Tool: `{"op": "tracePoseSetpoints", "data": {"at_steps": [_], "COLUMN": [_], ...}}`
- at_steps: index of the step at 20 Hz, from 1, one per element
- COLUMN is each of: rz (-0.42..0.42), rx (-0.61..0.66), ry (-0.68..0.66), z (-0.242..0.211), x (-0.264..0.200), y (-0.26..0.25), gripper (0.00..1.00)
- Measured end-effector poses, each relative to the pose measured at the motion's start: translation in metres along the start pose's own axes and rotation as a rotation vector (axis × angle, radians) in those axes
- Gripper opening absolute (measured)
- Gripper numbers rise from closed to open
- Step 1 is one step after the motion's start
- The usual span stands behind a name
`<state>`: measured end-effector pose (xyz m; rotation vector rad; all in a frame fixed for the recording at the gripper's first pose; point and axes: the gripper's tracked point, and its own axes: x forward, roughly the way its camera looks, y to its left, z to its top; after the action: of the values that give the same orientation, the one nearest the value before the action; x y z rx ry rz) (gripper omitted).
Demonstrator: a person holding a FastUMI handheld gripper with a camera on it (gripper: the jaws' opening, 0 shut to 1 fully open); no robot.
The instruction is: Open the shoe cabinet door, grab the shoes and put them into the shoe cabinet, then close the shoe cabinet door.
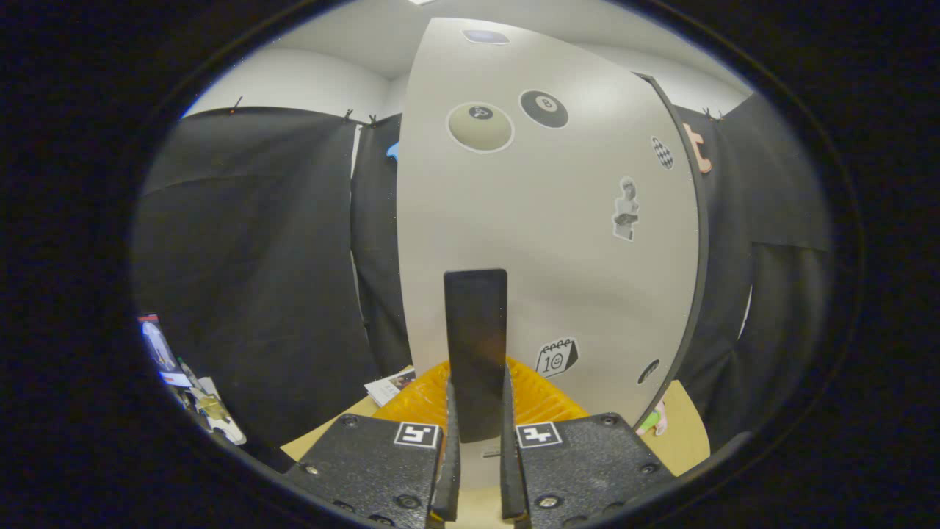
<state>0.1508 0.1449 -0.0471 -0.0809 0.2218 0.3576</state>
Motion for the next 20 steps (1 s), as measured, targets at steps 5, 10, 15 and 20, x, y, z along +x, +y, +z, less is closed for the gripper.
{"op": "tracePoseSetpoints", "data": {"at_steps": [5,10,15,20], "rz": [0.000,-0.027,-0.066,-0.172], "rx": [-0.011,-0.010,-0.006,-0.017], "ry": [-0.003,-0.003,-0.023,-0.072], "z": [-0.002,-0.003,-0.003,0.006], "x": [-0.015,-0.029,-0.042,-0.049], "y": [-0.012,-0.025,-0.042,-0.071], "gripper": [0.25,0.25,0.24,0.19]}}
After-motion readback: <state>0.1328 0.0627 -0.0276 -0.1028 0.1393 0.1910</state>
